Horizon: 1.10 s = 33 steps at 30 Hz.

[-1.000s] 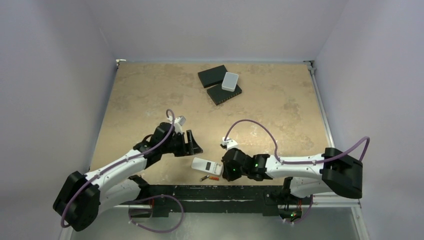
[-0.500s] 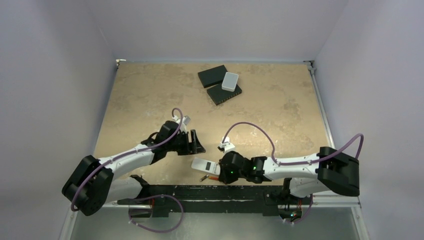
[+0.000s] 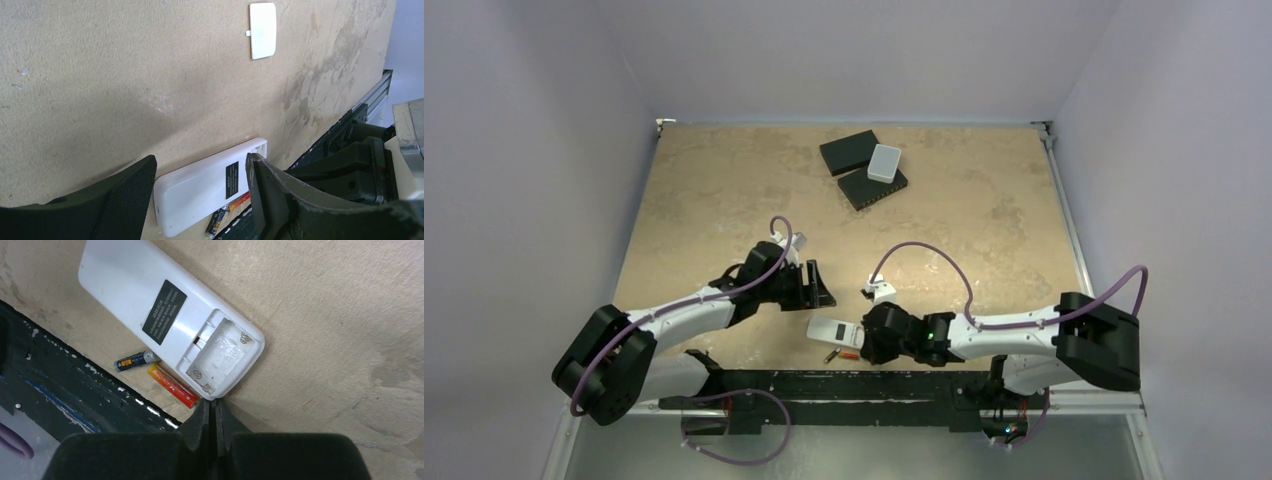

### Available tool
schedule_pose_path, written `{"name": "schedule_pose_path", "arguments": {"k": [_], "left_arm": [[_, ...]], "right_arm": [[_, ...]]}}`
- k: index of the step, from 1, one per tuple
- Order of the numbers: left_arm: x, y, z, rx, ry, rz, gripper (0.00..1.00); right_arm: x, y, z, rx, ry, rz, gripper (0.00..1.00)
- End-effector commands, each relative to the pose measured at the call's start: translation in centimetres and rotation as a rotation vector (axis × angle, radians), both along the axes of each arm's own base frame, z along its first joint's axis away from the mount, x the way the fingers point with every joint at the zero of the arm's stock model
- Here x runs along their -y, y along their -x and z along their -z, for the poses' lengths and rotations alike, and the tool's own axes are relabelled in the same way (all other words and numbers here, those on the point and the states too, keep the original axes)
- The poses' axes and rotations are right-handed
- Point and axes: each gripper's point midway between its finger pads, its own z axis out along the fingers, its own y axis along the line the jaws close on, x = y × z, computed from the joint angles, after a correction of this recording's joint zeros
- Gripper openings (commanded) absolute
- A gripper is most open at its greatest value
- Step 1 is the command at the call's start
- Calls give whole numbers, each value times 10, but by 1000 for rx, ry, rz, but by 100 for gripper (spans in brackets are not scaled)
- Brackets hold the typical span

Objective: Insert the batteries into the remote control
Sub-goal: Adjust the remote control at the center of the board.

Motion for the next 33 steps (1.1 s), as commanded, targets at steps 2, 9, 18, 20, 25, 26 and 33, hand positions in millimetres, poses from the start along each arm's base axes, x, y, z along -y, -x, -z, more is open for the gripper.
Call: {"name": "schedule_pose_path", "arguments": {"k": [2,9,18,20,25,26,33], "left_arm": [[3,-2,-3,37,25,21,65],[-3,10,8,9,23,18,65],[-11,25,14,-12,30,15,65],[-13,29,16,-18,33,11,65],[-16,35,18,-28,44,1,65],[-16,37,18,-31,48,1,65],[-19,43,18,-37,61,-11,64]], "right_arm": [[0,-11,-7,39,20,54,0],[-4,-21,-11,70,20,88,0],[-12,-38,-17,103,30,103,1],[-14,-42,-16,107,35,102,2],[-18,-49,-13,110,39,93,2],[-19,-50,-12,110,42,91,3],[-19,-56,-12,120,55,52,7]]}}
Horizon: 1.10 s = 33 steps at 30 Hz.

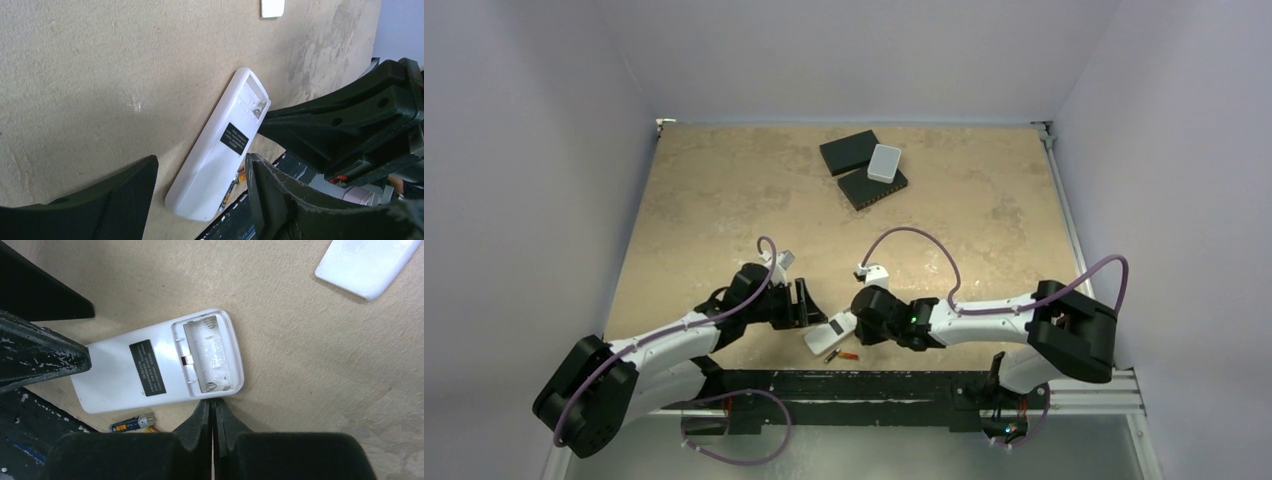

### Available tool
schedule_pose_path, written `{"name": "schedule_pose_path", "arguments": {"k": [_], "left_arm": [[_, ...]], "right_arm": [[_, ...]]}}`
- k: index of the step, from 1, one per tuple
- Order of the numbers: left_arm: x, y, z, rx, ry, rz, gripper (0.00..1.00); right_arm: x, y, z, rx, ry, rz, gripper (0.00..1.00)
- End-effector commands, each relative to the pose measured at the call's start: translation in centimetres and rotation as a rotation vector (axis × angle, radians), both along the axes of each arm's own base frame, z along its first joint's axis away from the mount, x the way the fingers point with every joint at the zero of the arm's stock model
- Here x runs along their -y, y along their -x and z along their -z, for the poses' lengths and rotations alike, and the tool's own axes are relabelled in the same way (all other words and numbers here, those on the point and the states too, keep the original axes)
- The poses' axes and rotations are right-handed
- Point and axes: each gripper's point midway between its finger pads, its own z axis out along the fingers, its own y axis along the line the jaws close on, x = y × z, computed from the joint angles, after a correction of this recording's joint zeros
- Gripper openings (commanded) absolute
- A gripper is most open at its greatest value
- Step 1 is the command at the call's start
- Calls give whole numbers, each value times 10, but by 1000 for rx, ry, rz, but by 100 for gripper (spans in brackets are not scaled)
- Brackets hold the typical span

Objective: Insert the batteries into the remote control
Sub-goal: Adjust the remote control at the center of the board, then pick up the battery from the center of the board.

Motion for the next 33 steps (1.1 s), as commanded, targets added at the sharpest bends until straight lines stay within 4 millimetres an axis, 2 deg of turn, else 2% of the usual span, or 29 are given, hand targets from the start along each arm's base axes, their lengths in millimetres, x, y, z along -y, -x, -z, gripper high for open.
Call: {"name": "schedule_pose_path", "arguments": {"k": [1,12,16,20,24,33], "left_arm": [[-4,7,5,-26,-3,-10,64],[-12,2,-5,-28,-41,-65,64],[-13,-1,-19,-13,-35,-80,64],[-13,-2,-39,2,-18,-92,64],[-14,-4,-71,51,-2,-94,64],[-35,-2,-121,159,-63,-119,64]], "right_arm": [[-6,-9,-13,39,4,-42,8],[2,3,-54,108,-21,-220,31],[2,11,-63,101,-26,-285,36],[-1,21,-60,78,-11,-377,38],[-4,27,-53,57,7,-436,42],[-15,31,-40,31,35,-523,50]]}}
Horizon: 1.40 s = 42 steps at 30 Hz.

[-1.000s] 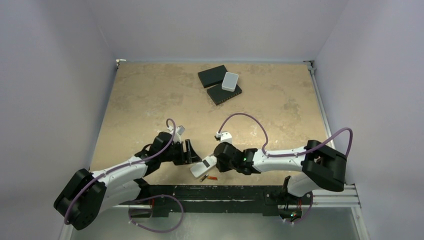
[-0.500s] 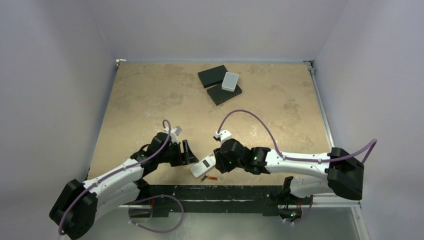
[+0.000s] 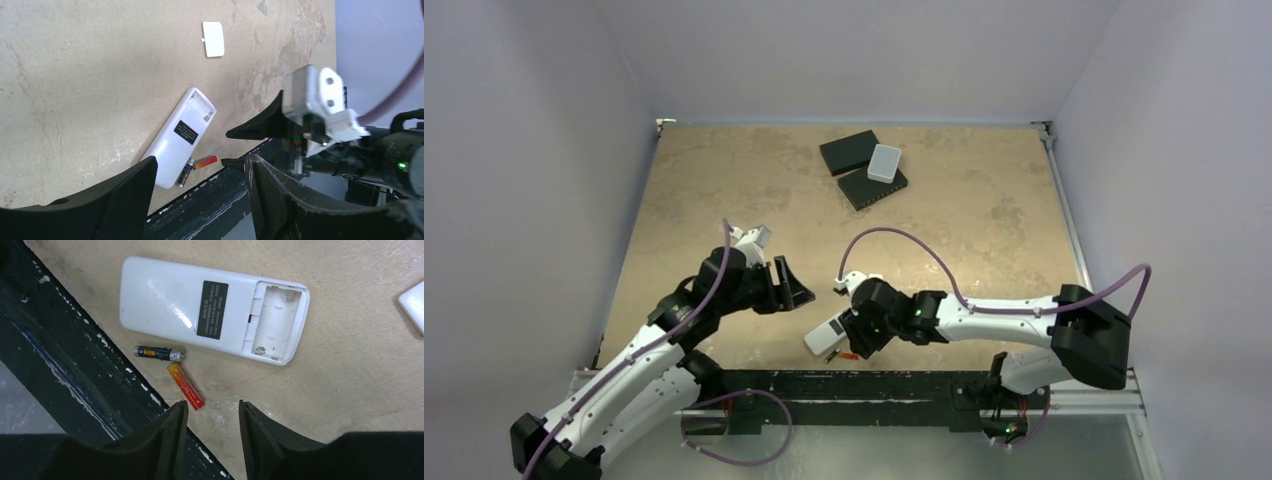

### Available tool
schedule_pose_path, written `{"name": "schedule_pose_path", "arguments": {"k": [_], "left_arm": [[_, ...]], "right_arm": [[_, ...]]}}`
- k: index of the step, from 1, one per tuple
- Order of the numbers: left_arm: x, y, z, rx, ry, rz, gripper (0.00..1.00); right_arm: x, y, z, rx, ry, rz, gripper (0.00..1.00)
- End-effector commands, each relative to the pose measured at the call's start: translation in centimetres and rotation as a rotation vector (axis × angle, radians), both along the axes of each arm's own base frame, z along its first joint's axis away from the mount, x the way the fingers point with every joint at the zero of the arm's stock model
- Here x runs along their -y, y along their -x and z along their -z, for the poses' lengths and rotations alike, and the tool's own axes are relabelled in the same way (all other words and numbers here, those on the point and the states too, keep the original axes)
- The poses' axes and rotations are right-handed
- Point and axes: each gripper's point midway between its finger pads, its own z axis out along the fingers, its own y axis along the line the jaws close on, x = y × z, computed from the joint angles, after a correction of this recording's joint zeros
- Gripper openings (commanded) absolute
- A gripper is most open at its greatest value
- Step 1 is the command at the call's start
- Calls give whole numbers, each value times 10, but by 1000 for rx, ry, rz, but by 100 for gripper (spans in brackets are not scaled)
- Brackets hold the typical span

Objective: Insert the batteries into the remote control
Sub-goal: Pick up the battery from the center of the board.

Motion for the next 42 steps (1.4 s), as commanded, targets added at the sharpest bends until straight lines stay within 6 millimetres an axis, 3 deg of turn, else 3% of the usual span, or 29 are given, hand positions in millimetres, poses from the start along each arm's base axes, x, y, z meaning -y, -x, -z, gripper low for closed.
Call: {"name": "schedule_pose_path", "arguments": {"k": [1,9,13,24,34,42], "left_arm": [[-15,4,-23,41,-53,-16,64],[-23,11,-72,136,-34,-4,65],[-30,12,-86,191,-44,-15,65],[-38,13,-86,239,-76,-12,66],[-41,14,-85,249,-88,-10,66],[-38,13,-83,246,-77,-6,66]], "right_arm": [[-19,1,-11,9,-40,-80,51],[-24,8,1,-8,-24,-121,54],[-27,14,3,-2,-15,-144,55],[-30,21,13,33,61,-163,54],[-17,23,24,86,167,-122,47],[-11,25,31,109,222,-87,30]]}}
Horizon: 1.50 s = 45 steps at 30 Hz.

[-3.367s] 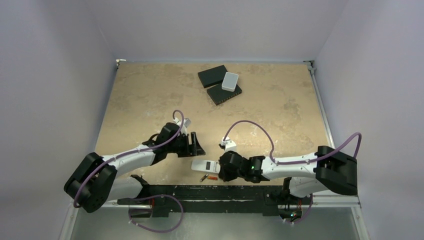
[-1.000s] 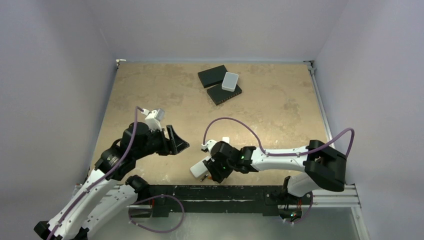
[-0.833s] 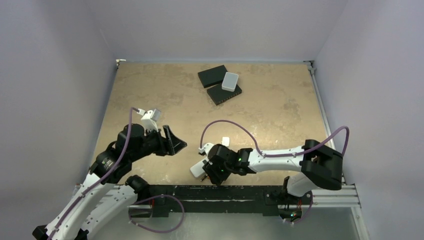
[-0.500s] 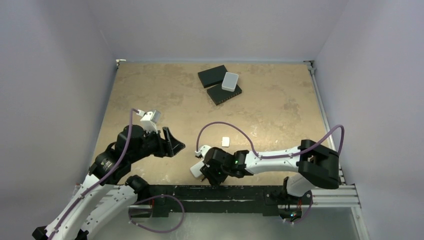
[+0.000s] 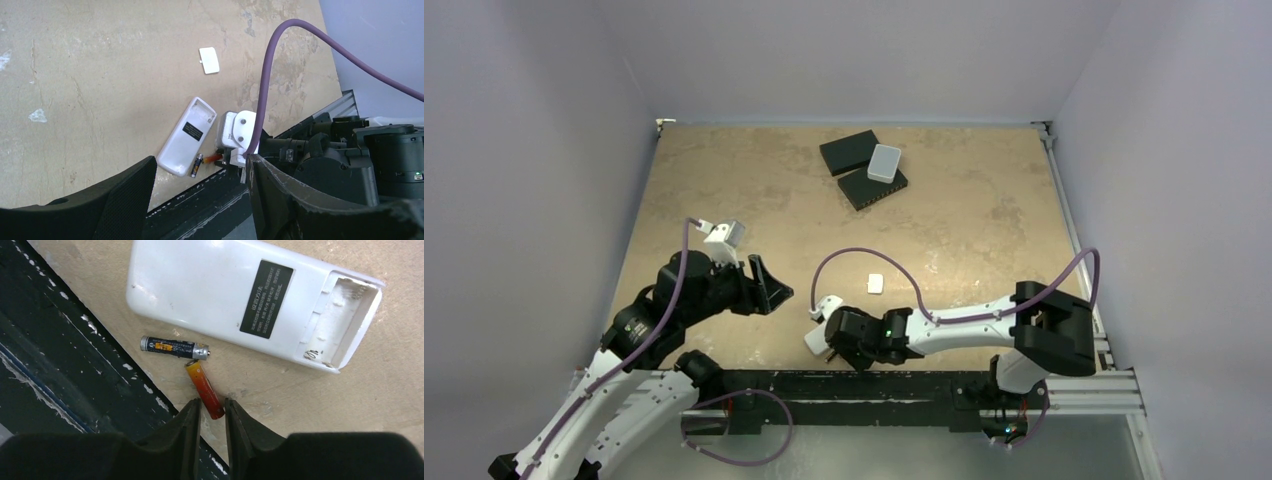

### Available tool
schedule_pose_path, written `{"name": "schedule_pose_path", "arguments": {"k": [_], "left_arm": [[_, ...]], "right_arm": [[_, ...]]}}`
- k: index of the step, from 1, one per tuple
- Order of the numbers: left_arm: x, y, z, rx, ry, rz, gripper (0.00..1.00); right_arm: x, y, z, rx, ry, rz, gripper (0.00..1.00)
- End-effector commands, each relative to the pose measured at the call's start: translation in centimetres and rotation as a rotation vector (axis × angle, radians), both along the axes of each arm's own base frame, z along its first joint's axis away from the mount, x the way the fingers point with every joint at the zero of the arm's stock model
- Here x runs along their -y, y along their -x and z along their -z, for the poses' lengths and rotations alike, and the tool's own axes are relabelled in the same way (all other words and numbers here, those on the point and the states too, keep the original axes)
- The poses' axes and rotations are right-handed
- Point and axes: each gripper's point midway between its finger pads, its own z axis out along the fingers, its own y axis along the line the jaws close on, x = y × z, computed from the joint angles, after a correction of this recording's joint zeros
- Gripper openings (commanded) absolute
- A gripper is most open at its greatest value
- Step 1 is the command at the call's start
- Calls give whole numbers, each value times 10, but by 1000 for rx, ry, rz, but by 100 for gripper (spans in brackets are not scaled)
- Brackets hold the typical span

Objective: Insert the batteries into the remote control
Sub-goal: Pick up the battery from the center of the board, then load the battery into the remote control.

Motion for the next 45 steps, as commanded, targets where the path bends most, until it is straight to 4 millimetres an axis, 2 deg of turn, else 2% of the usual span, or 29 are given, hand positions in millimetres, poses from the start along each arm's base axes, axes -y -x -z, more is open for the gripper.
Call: {"name": "schedule_pose_path", "arguments": {"k": [1,13,23,34,45], "left_arm": [[0,-3,-8,37,9,4,66],[9,-4,-3,18,38,24,66],[15,-15,13,-23,26,4,66],[34,-27,49,-94,53,19,66],[52,-42,86,-140,84,25,65]], "right_arm": [[4,0,2,23,43,36,28],[9,11,2,27,71,19,1],[26,12,-26,23,7,102,0],[42,-20,-50,121,43,200,0],[27,-57,-65,128,15,218,0]]}}
